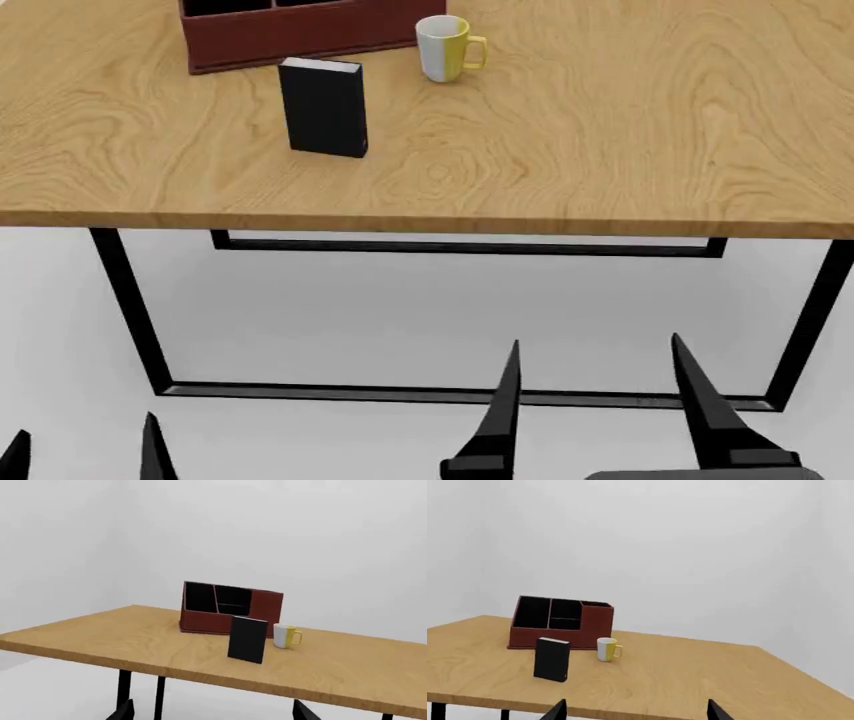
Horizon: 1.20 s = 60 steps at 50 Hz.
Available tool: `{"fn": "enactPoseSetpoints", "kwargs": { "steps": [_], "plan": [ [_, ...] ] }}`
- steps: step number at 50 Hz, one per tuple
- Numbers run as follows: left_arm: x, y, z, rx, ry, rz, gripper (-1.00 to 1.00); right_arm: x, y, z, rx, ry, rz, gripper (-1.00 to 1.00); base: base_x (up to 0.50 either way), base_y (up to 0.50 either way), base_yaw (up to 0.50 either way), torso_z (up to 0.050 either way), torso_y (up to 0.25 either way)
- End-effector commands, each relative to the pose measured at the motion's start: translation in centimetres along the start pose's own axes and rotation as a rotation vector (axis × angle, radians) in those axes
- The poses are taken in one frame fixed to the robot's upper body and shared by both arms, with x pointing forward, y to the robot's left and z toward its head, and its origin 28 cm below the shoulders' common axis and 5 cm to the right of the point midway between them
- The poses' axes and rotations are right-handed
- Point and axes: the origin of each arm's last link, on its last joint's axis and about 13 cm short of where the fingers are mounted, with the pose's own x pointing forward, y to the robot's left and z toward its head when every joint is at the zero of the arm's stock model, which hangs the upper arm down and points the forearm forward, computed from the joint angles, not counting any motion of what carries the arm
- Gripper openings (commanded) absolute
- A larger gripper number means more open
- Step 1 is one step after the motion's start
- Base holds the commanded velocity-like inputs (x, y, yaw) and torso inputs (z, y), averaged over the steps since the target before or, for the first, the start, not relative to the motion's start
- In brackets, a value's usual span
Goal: Pick up the book and place it in the front compartment of the caddy.
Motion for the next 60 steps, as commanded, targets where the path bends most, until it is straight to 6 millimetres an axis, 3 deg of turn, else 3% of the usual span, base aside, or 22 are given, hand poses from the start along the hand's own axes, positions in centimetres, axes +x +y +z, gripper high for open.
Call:
{"fn": "enactPoseSetpoints", "kwargs": {
  "steps": [1, 28, 39, 60],
  "plan": [
    [0.2, 0.0, 0.0, -0.02, -0.116, 0.081, 1.0, -1.0, -0.6, 2.7, -0.038, -0.053, -0.032, 1.0, 0.0, 0.0, 0.0, 0.0, 0.0],
    [0.6, -0.1, 0.1, -0.116, -0.391, 0.286, 1.0, -1.1, -0.5, 3.3, -0.114, -0.102, -0.084, 1.0, 0.0, 0.0, 0.0, 0.0, 0.0],
    [0.6, -0.1, 0.1, -0.13, -0.398, 0.298, 1.0, -0.6, -0.2, 3.9, -0.124, -0.134, -0.081, 1.0, 0.02, 0.03, 0.0, 0.0, 0.0],
    [0.6, -0.1, 0.1, -0.141, -0.394, 0.296, 1.0, -0.2, 0.1, 4.3, -0.123, -0.16, -0.056, 1.0, 0.26, 0.31, 0.0, 0.0, 0.0]
  ]
}}
